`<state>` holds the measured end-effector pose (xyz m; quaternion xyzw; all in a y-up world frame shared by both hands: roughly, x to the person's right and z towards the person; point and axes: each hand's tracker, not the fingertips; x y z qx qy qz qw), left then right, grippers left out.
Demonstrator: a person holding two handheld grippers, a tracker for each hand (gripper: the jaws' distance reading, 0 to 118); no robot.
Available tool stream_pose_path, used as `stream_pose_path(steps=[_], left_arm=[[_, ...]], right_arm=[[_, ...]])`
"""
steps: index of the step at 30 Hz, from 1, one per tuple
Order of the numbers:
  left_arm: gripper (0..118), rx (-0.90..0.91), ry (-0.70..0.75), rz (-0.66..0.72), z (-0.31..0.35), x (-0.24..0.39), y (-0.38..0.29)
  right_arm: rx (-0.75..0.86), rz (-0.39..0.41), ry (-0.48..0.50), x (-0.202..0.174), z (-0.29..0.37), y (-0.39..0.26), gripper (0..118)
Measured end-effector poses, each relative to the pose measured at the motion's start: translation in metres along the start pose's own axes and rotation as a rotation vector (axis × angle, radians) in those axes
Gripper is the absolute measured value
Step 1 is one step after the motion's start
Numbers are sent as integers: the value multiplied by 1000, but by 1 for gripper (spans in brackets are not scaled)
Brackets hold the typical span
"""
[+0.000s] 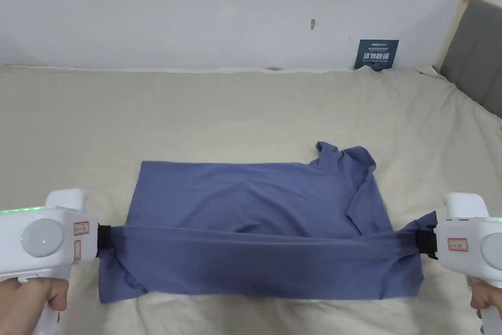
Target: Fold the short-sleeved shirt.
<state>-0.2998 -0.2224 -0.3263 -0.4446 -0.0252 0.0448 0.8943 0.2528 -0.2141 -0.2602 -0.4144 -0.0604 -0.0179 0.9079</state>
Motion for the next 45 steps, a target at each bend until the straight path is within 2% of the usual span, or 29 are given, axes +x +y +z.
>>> stream_pose_path(steps=[5, 10, 11, 12, 13, 14, 15, 16, 18, 19, 20, 21, 22, 23, 24, 29, 30, 31, 32, 33, 34, 38, 39, 40, 41, 42, 43, 44, 45], left_arm=[[0, -42, 25, -7, -43, 5, 29], [0, -77, 37, -9, -86, 6, 45], [12, -86, 34, -4, -92, 6, 47], [71, -84, 47, 1, -97, 5, 46], [118, -70, 107, 24, -100, 4, 45], [114, -108, 112, 27, -103, 1, 41], [111, 15, 70, 50, -82, 4, 43], [111, -78, 67, 32, -71, 0, 68], [111, -89, 72, 25, -45, 1, 77], [110, -85, 82, 17, -52, -8, 45], [105, -73, 92, 11, -68, -22, 2], [74, -61, 92, 8, -61, -26, -9], [14, -49, 93, 6, -52, -29, -20], [0, -68, 45, 1, -43, -29, -18], [0, -93, 26, 17, -37, -30, -16], [0, -113, -2, -1, -28, -16, -38], [5, -113, -47, 25, -31, -9, -41], [45, -114, -21, 19, -36, -7, -40], [104, -158, 38, -12, -45, -10, -40], [117, -84, 54, -117, -47, -6, -38], [116, -133, 59, -63, -55, -3, -42], [115, -140, 86, -62, -72, 0, -41], [103, -147, 66, -49, -72, 0, -37], [61, -128, 9, -44, -69, 1, -33], [0, -124, 1, -54, -70, 2, -32], [1, -120, -24, -48, -73, 3, -33], [1, -145, 35, -53, -73, 2, -31], [1, -142, 24, -69, -72, 1, -32], [1, -137, 30, -84, -72, -2, -31]], right_arm=[[-40, 37, -33, -12, -48, 38, 7], [-114, 24, -70, -18, -98, 56, 8], [-136, 8, -76, -19, -105, 58, 17], [-144, -10, -83, -20, -112, 58, 64], [-146, -40, -117, -19, -115, 57, 101], [-152, -71, -62, -19, -118, 54, 118], [-164, -97, -39, -17, -116, 50, 115], [-125, -86, -44, -13, -109, 46, 116], [-143, -72, -35, -6, -96, 26, 115], [-142, -73, -43, -2, -88, 16, 110], [-142, -70, -43, -4, -77, 13, 93], [-125, -73, -25, -7, -63, 10, 50], [-121, -87, -5, -4, -53, 1, 4], [-131, -94, -7, -2, -46, -7, 0], [-142, -88, -35, 1, -41, -16, 0], [-155, -98, 0, 7, -29, -46, 0], [-156, -103, -1, 9, -28, -47, 0], [-159, -108, 8, 12, -27, -48, 0], [-160, -113, 17, 14, -27, -49, 0], [-157, -113, 6, 11, -25, -49, 0], [-159, -115, 9, 12, -25, -49, 0], [-164, -109, 6, 13, -30, -49, 0], [-162, -112, 5, 13, -32, -47, 0], [-168, -115, 12, 17, -38, -47, 0], [-169, -113, 12, 21, -45, -45, 0], [-164, -112, 10, 22, -48, -42, 1], [-154, -107, 10, 23, -52, -38, 6], [-128, -107, 1, 20, -51, -37, 37], [-118, -112, -12, 16, -51, -35, 102]])
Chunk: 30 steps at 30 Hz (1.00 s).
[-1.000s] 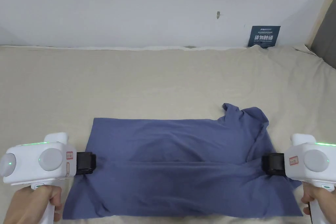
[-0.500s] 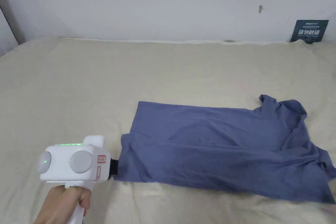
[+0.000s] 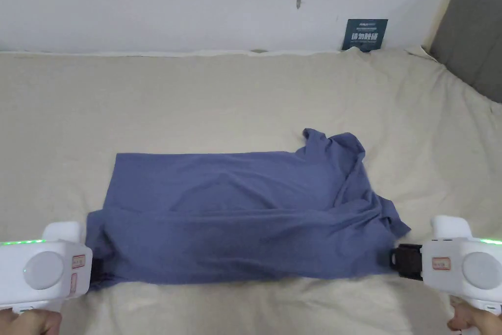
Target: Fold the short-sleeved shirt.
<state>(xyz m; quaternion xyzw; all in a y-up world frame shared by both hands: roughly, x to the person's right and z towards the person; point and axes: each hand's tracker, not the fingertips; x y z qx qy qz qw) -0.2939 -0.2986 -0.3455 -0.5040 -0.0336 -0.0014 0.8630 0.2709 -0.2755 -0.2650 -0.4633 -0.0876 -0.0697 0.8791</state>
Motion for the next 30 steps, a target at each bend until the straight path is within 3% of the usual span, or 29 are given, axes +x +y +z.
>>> stream_pose_path(steps=[1, 3, 5, 6, 7, 8, 9, 10, 11, 13, 15, 22, 30], left_arm=[[1, 53, 22, -7, 0, -6, 5], [1, 47, -1, 34, 5, 1, 1], [1, 42, -18, 65, 4, -1, 2], [1, 39, -27, 81, 3, 0, 3], [1, 37, -35, 95, 11, 7, -1], [1, 35, -44, 111, 12, 11, -2], [1, 29, -10, 34, 15, 14, -1], [1, 23, -8, 14, 17, 17, -1], [1, 17, -5, -10, 4, -3, 12], [1, -29, 0, -33, 5, -7, 16], [1, -12, 5, -32, 10, -7, 14], [1, -2, -27, 4, 28, -20, 3], [1, -19, -9, -15, 65, -26, -54]], right_arm=[[-14, -1, 16, 0, -6, 3, 118], [-64, -1, 75, -5, -12, 8, 116], [-97, 34, 24, -14, -21, 9, 115], [-104, 57, 9, -17, -26, 10, 109], [-106, 62, 13, -19, -35, 10, 95], [-106, 58, 23, -20, -44, 10, 67], [-98, 49, 53, -19, -46, 10, 28], [-110, 31, 140, -18, -47, 11, 19], [-102, 11, 201, -18, -44, 12, 18], [-62, 74, 111, -23, -32, 15, 17], [-57, 124, 109, -27, -24, 15, 17], [-60, 64, 144, -19, -2, 9, 17], [-85, 90, 169, -13, 29, -42, 17]])
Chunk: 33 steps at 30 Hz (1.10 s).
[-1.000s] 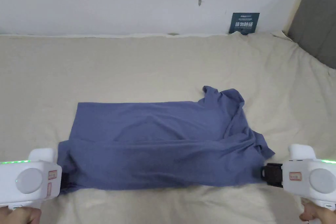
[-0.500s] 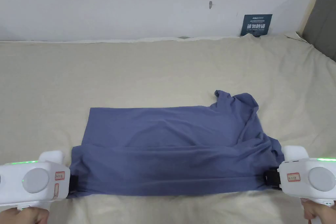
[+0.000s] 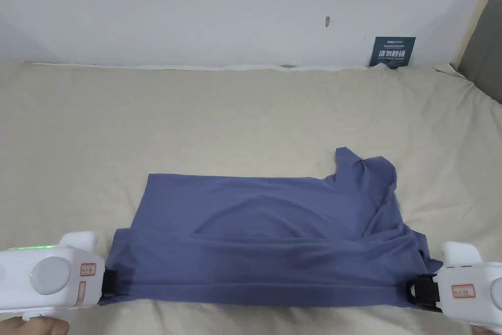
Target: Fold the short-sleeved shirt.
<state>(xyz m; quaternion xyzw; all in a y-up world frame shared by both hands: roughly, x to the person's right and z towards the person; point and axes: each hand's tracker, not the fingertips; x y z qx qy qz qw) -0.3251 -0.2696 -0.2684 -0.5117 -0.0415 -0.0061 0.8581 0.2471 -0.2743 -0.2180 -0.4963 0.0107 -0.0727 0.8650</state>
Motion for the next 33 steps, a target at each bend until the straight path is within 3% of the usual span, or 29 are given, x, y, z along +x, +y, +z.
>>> stream_pose_path(steps=[8, 9, 10, 11, 12, 13, 15, 18, 19, 20, 21, 22, 23, 26, 27, 29, 31, 32, 33], left_arm=[[2, -35, -41, 43, 22, 1, -57], [35, -33, -42, 48, 20, 1, -58], [90, -29, -45, 72, 18, 0, -59], [118, -54, -49, 95, 18, 1, -60], [108, -70, 6, 97, 16, 0, -61], [108, -5, -39, 36, 25, -4, -57], [111, -23, -7, 80, 45, -14, -44], [113, 13, 13, 109, 43, -10, -42], [111, 50, 4, 119, 46, -9, -33], [105, 69, -4, 126, 50, -7, -25], [71, 115, -41, 125, 50, -6, -14], [19, 146, -60, 129, 50, -4, -4], [0, 179, -81, 133, 45, 1, 9], [0, 69, -40, 62, 26, 6, 45], [0, 172, -8, 36, 21, 6, 65], [5, 155, -16, 35, 1, 5, 88], [112, 131, 39, 47, -20, 4, 116], [114, 64, 91, 14, -39, 5, 131], [108, 202, 108, 168, -42, 4, 136]], right_arm=[[-30, -14, 4, 3, 14, -49, 17], [-30, -18, 5, 2, 13, -50, 26], [-27, -23, 1, 3, 12, -50, 51], [-7, -41, -46, 2, 14, -49, 87], [7, -46, -98, 2, 16, -49, 118], [14, -47, -67, 6, 19, -49, 118], [101, -117, -18, 14, 32, -47, 118], [38, -159, 13, 20, 45, -33, 118], [35, -152, 19, 19, 48, -27, 116], [52, -154, 22, 16, 51, -22, 106], [116, -147, 36, 13, 54, -16, 67], [116, -132, 27, 8, 56, -10, 25], [120, -117, -11, 5, 53, -1, 0], [131, -118, -9, -5, 47, 25, 0], [136, -109, -13, -8, 43, 36, 0], [142, -83, -32, -11, 34, 57, 0], [128, -69, -36, -12, 19, 79, 0], [122, -62, -48, -11, 13, 89, 0], [119, -59, -56, -10, 5, 98, 0]])
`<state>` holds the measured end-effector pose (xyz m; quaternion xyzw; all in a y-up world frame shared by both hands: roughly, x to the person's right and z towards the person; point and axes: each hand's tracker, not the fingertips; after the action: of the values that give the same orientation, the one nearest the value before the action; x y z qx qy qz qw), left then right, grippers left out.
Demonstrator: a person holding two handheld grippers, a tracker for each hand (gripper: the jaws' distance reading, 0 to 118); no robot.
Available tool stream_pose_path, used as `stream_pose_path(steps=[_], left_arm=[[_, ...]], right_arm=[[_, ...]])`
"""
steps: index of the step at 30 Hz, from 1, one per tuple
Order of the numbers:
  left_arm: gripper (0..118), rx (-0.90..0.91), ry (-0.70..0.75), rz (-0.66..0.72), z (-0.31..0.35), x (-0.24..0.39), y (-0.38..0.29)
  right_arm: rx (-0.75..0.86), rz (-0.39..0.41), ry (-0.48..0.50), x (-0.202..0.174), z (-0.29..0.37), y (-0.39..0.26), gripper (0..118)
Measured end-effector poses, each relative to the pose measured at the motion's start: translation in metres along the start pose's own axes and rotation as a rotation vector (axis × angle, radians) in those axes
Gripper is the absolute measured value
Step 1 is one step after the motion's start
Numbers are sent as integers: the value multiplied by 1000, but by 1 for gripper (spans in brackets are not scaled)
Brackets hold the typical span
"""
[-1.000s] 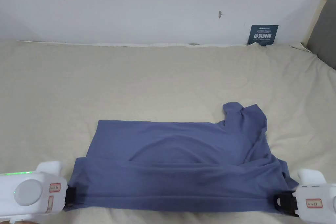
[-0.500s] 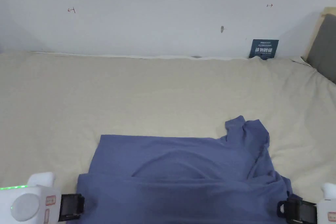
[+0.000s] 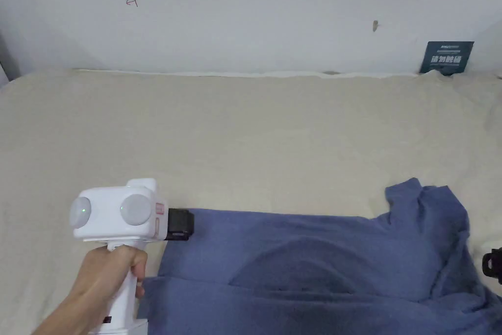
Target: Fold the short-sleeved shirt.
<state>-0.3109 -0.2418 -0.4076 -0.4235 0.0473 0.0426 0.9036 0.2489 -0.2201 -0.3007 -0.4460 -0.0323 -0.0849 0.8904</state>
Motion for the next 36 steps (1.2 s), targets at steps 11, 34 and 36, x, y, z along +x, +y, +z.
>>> stream_pose_path(steps=[11, 34, 36], left_arm=[[107, -189, 50, -211, -106, 29, 30], [6, -222, -85, -187, -91, 44, 34], [6, -211, -88, -178, -87, 41, 33]], right_arm=[[-85, 70, -85, 11, -90, 53, 0], [-166, 83, -134, 18, -147, 84, 5], [-164, 61, -90, 25, -139, 84, 5]])
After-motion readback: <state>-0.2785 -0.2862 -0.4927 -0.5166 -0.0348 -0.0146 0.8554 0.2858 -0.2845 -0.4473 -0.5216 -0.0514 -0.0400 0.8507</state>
